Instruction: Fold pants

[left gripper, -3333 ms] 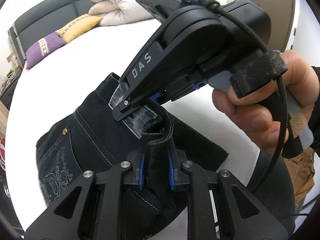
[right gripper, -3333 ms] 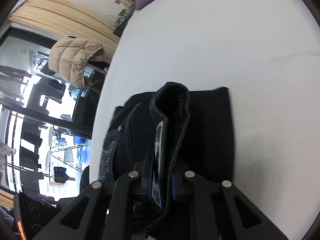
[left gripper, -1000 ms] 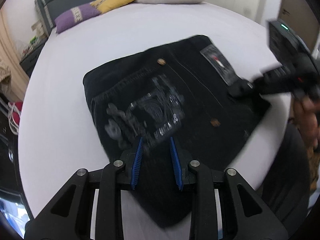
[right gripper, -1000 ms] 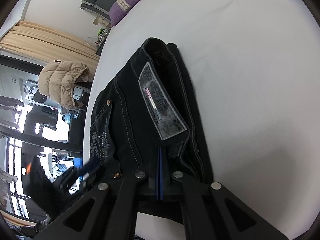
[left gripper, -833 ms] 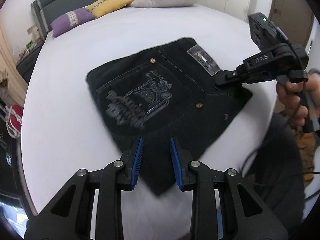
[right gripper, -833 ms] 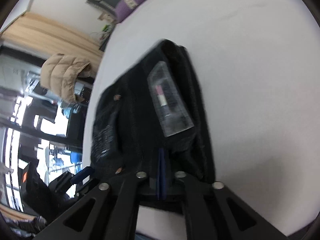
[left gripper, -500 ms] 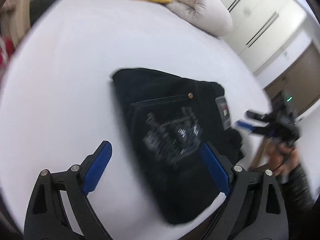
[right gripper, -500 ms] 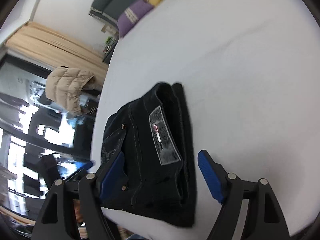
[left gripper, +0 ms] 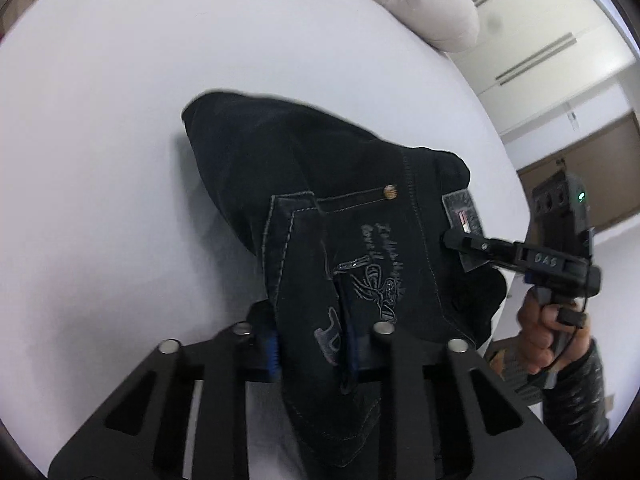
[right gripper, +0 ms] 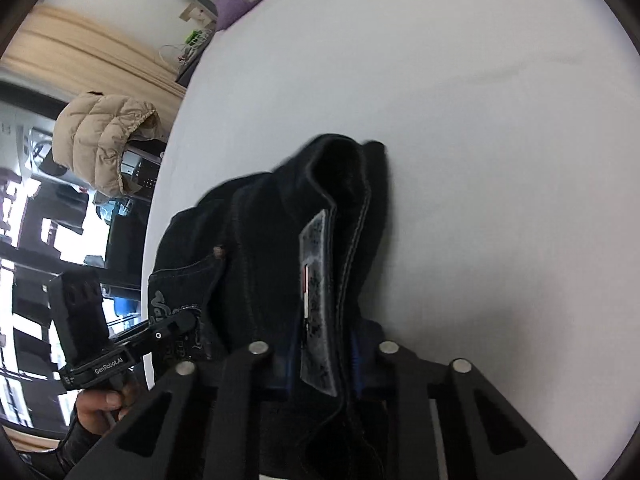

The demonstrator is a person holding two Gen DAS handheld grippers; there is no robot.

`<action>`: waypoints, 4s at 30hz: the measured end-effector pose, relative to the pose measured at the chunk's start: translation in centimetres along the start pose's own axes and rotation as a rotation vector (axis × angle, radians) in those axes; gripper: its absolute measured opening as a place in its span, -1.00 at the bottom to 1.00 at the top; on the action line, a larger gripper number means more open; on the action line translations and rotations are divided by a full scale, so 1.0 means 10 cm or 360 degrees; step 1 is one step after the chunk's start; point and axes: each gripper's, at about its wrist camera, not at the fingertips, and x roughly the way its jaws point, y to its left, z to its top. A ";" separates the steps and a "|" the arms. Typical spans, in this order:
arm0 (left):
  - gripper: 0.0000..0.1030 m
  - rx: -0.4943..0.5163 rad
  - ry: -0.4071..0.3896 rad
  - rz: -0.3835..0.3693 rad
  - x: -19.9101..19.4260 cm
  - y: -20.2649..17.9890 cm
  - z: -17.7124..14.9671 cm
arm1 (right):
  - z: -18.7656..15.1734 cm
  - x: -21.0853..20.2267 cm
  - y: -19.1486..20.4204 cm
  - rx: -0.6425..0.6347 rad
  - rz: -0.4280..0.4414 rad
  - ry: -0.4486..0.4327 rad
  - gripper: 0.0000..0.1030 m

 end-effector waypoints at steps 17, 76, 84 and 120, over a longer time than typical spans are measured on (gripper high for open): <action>-0.63 0.0170 -0.0303 0.0404 -1.00 0.49 0.77 | 1.07 0.51 1.09 -0.0185 0.0171 -0.0058 -0.62; 1.00 -0.0050 -0.0839 0.0982 -2.30 -0.72 -1.13 | -1.29 -1.28 2.32 -0.0569 -0.0512 -0.0950 1.00; 1.00 -0.0091 -0.0781 0.0961 -2.14 -0.50 -1.06 | -1.31 -1.09 2.33 -0.0592 -0.0550 -0.0867 1.00; 1.00 -0.0079 -0.0731 0.0966 -1.93 -0.39 -0.98 | -1.26 -0.90 2.24 -0.0562 -0.0572 -0.0759 1.00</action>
